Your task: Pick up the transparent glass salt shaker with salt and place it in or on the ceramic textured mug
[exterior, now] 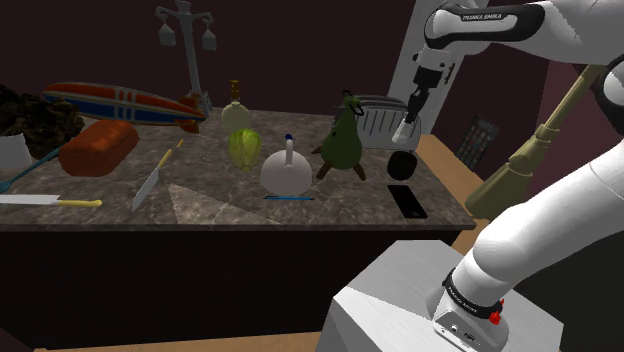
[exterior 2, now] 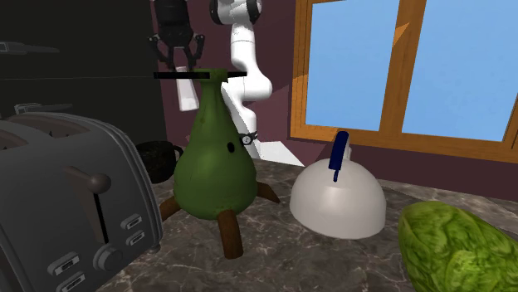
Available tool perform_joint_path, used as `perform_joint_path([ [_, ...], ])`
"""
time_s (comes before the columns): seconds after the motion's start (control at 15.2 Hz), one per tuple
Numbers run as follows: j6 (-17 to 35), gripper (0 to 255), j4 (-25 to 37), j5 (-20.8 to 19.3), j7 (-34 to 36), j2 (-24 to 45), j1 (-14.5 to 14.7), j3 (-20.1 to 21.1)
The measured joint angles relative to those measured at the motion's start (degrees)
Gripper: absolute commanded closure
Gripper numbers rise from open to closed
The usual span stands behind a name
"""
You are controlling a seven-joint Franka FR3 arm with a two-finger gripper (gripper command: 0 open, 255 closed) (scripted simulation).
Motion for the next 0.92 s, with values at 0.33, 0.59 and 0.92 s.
perform_joint_path([
  [0.33,-2.2,255,7.4,0.6,-8.0,5.7,-2.3,-5.3],
  [0.59,-1.2,255,7.5,0.8,-10.2,6.9,-3.0,-6.6],
  [0.92,2.6,255,3.6,0.8,-10.5,6.9,-3.1,-6.7],
])
